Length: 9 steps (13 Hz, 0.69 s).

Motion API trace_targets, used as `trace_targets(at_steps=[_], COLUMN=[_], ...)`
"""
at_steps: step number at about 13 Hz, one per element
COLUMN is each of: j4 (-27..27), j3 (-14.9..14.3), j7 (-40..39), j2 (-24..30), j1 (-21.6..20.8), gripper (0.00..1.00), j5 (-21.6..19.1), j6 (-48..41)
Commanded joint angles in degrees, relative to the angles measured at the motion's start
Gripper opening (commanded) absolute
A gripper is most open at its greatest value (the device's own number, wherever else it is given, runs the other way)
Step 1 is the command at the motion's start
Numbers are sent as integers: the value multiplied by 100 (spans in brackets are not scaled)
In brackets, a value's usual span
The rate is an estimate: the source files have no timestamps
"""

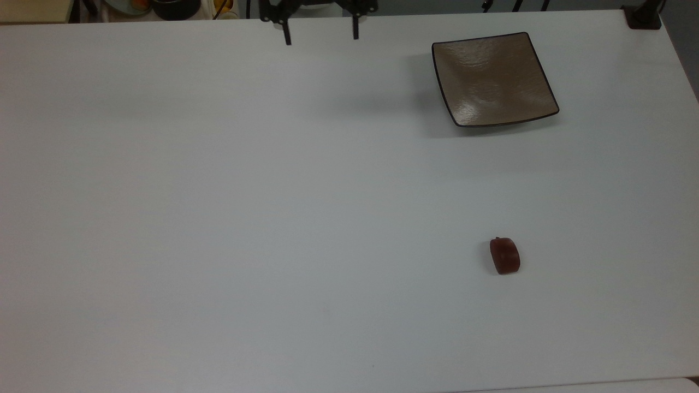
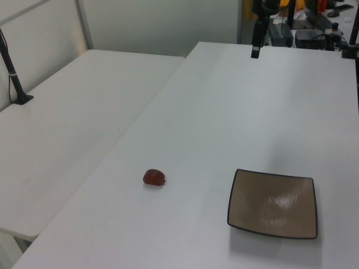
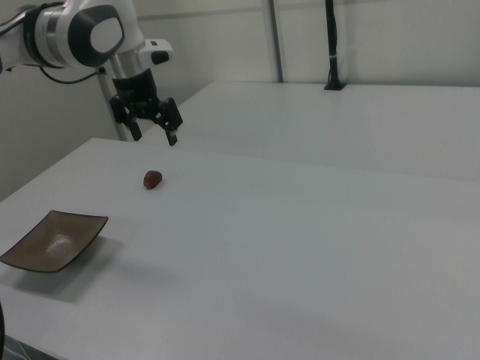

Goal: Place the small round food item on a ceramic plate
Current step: 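Move the open gripper over the small reddish-brown food item and lower it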

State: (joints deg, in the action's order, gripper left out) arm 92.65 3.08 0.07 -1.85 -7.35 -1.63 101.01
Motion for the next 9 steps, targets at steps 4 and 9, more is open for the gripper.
trace_targets(at_steps=[4,9], j4=[-1539,-2392], j3=[325,325], j7=[633,1653], j2=[-1255,-2327], j1=[-379,-1074], gripper=[100,100], j5=[-180,144], j6=[277,1095])
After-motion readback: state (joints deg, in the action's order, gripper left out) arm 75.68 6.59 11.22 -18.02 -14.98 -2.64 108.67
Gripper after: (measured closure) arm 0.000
